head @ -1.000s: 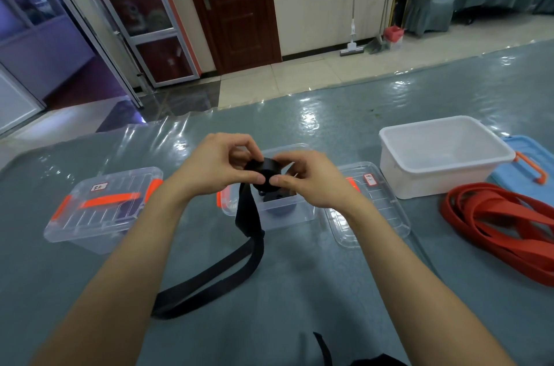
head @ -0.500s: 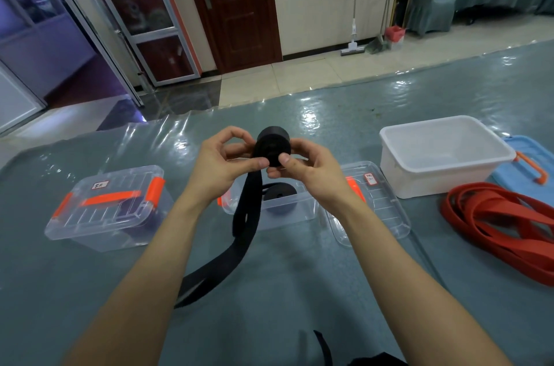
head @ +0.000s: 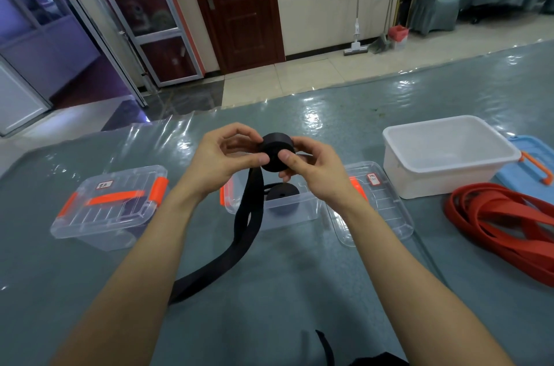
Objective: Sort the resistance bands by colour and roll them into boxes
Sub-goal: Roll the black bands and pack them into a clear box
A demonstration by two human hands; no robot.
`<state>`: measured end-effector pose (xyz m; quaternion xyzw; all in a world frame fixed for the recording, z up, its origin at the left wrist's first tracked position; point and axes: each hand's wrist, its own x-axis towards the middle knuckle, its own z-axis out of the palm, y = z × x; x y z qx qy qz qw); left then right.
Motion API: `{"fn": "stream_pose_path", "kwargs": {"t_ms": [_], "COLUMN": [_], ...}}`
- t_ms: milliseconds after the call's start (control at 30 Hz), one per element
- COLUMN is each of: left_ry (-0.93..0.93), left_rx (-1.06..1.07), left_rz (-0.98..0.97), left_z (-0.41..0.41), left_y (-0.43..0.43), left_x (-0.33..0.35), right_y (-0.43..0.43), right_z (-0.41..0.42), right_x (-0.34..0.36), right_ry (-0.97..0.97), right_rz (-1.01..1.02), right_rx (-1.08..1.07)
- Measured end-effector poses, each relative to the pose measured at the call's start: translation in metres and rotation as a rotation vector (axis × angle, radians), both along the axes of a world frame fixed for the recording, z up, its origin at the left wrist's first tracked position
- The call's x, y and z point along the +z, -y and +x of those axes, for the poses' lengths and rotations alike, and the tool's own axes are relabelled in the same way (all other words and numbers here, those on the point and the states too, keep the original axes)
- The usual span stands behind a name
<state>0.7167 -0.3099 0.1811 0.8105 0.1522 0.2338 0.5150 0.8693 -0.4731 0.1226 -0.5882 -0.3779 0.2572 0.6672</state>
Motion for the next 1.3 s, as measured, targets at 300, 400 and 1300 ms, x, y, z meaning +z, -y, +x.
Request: {"fn": "stream_pose_path", "kwargs": {"t_ms": [300, 400, 1300], "left_ry": [0.108, 0.025, -0.344], "left_rx": [0.059, -0.028, -0.201], "left_rz": [-0.045, -0.133, 0.489], "left_z": [0.000, -0.002, 0.001], "left_y": [0.004, 0.001, -0.027], "left_x": [-0.005, -0.007, 0.020], "right_y": [-0.002, -0.001, -0.001], "right_z": [-0.004, -0.004, 0.000], "right_x": [0.001, 0.001, 0.007], "right_ry": [-0.165, -0.158, 0.351], "right_rz": [0.090, 0.090, -0.224], "right_rx": [0.044, 0.037, 0.061]}}
